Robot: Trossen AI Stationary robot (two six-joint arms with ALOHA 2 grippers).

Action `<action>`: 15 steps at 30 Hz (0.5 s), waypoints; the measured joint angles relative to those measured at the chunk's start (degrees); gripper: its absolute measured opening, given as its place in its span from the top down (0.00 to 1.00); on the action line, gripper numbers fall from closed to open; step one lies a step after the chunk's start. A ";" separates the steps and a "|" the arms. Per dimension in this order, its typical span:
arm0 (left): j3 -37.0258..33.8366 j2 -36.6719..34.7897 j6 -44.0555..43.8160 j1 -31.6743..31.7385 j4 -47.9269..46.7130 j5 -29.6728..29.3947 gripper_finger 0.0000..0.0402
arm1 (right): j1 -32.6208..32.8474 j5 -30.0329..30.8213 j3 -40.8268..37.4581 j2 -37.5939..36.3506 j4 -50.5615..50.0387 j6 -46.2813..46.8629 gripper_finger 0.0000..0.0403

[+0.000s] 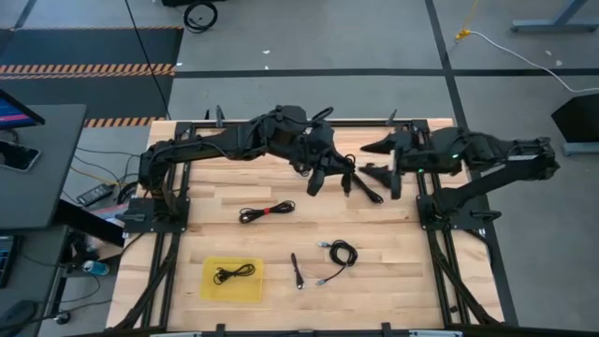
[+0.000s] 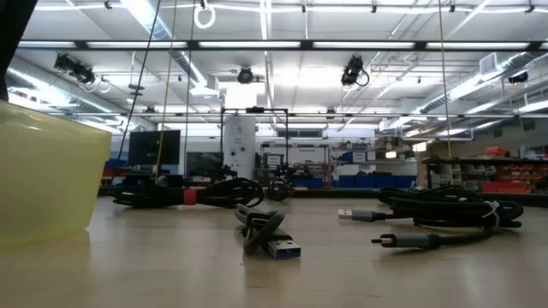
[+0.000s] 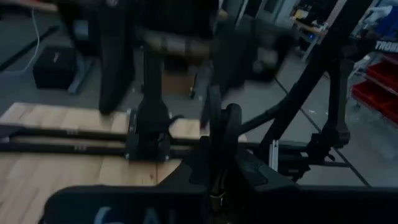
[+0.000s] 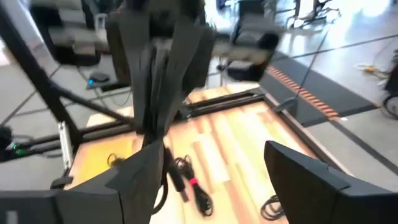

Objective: Pick and place USB-C Cables
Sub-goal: Put the black charger cable into the yellow bin

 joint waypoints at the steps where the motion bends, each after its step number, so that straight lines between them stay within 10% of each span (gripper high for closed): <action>1: 0.00 0.00 -0.01 -0.16 -0.83 0.00 0.94 | -0.39 0.38 0.00 -1.07 -0.55 0.00 0.30; 7: 0.00 -0.02 -0.24 -2.68 -17.07 -0.71 0.94 | -2.12 1.06 0.03 -6.44 -2.21 0.03 0.32; 15: 0.00 -0.04 -7.80 -10.15 -53.06 -16.24 0.94 | -3.31 1.04 0.03 -8.61 -3.93 0.04 0.32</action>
